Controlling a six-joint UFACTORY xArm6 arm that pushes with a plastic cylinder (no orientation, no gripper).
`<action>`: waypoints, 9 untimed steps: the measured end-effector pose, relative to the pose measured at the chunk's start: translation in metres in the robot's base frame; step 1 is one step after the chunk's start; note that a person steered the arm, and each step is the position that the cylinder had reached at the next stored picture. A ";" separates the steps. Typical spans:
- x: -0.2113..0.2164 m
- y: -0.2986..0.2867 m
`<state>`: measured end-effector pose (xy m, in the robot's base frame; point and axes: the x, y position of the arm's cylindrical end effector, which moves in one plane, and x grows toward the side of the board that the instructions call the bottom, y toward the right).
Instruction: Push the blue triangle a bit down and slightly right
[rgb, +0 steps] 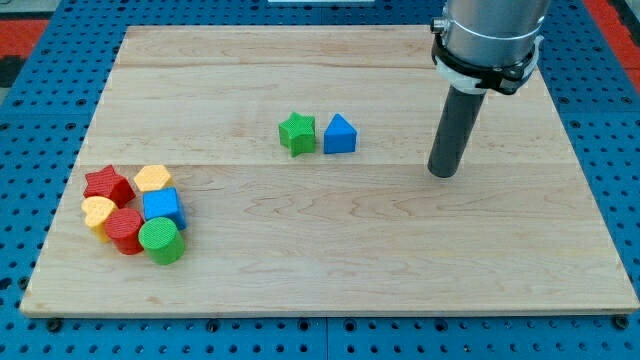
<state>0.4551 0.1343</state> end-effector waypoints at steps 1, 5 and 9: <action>0.000 0.002; -0.114 -0.015; -0.035 -0.083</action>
<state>0.4204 0.0509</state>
